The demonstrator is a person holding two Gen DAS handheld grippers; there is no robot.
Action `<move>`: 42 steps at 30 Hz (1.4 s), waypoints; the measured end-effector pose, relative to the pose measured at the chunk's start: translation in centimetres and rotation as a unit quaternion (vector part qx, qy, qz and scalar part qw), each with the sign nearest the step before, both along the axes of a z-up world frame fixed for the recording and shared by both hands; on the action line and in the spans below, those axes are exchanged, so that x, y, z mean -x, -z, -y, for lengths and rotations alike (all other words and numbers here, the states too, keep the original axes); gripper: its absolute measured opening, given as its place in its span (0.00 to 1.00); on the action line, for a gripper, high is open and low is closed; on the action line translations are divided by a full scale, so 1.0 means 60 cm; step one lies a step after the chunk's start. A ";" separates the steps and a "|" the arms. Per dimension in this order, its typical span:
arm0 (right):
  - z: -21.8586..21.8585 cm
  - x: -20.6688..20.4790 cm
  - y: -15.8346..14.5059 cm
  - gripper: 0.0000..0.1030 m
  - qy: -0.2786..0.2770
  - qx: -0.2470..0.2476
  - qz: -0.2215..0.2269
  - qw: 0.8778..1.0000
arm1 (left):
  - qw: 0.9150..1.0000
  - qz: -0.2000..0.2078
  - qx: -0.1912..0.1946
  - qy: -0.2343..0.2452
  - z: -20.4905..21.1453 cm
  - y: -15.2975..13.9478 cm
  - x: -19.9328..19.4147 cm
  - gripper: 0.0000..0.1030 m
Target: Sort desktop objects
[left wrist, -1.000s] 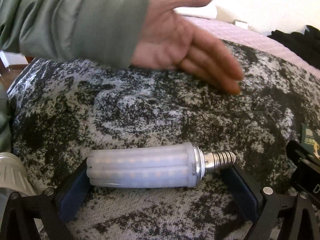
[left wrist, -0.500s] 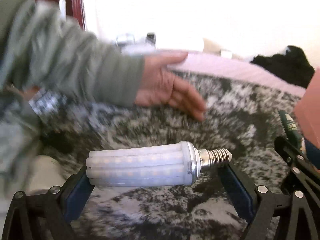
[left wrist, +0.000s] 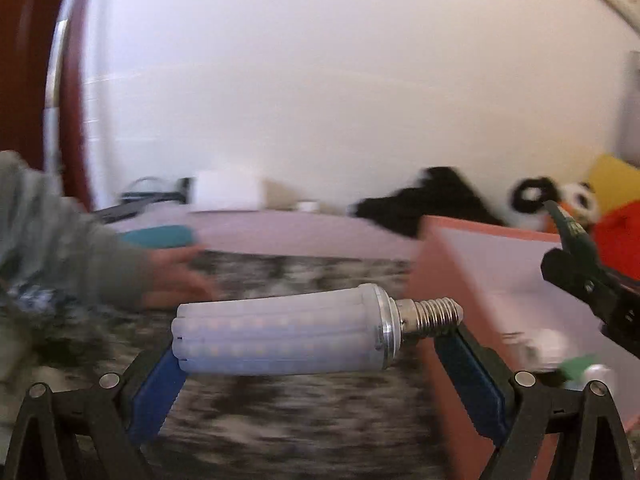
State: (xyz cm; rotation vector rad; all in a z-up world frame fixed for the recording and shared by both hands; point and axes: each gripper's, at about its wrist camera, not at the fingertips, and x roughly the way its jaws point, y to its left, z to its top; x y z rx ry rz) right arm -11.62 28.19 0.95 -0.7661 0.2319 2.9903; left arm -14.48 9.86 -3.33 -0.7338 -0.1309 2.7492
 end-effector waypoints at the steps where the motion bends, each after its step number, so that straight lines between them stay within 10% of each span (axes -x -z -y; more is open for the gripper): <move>1: -0.025 -0.009 0.000 0.46 0.017 -0.011 0.008 1.000 | 1.000 -0.002 -0.006 0.014 -0.025 0.001 -0.006 0.94; 9: -0.181 -0.036 0.051 0.46 0.098 -0.002 0.065 0.993 | 0.991 0.060 -0.034 0.111 -0.180 0.045 0.019 0.94; 11: -0.207 -0.039 0.065 0.52 0.111 0.005 0.070 0.991 | 0.992 0.056 -0.019 0.109 -0.199 0.044 0.022 0.94; 14: -0.245 -0.043 0.086 0.87 0.131 0.015 0.079 0.988 | 0.993 0.033 0.014 0.108 -0.217 0.034 0.011 0.94; 20: -0.296 -0.051 0.115 0.98 0.152 0.034 0.091 0.984 | 0.993 0.033 0.048 0.105 -0.233 0.030 0.000 0.95; 42: -0.249 -0.067 0.088 1.00 0.187 -0.044 0.025 0.981 | 0.991 0.047 0.052 0.115 -0.222 0.042 -0.011 0.99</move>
